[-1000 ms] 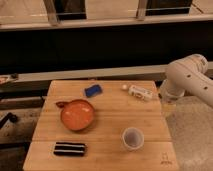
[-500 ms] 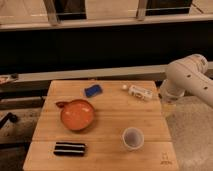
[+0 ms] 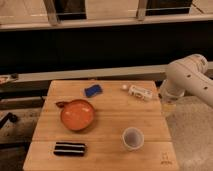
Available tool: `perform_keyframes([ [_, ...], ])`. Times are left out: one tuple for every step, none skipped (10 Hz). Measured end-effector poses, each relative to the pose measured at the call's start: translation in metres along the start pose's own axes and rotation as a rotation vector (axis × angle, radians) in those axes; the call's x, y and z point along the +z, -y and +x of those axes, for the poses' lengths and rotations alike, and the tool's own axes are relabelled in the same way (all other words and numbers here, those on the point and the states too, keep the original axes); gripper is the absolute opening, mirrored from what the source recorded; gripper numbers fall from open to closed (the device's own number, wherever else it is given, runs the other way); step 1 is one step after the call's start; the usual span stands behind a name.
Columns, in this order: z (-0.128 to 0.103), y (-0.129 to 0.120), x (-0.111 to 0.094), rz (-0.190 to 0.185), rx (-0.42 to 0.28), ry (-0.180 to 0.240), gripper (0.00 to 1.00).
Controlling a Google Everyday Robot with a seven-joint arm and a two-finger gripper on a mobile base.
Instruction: Place the ceramic cup in the ceramic bowl
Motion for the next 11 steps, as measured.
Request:
perform_keyframes([
  [0.0,0.0,0.0,0.0,0.0,0.0,0.8],
  [0.0,0.0,0.0,0.0,0.0,0.0,0.8],
  [0.0,0.0,0.0,0.0,0.0,0.0,0.8],
  [0.0,0.0,0.0,0.0,0.0,0.0,0.8],
  [0.0,0.0,0.0,0.0,0.0,0.0,0.8],
  [0.0,0.0,0.0,0.0,0.0,0.0,0.8],
  [0.0,0.0,0.0,0.0,0.0,0.0,0.8],
  [0.0,0.0,0.0,0.0,0.0,0.0,0.8],
  [0.0,0.0,0.0,0.0,0.0,0.0,0.8],
  [0.0,0.0,0.0,0.0,0.0,0.0,0.8],
  [-0.002,-0.0017,0.0011,0.0,-0.005,0.002,0.8],
])
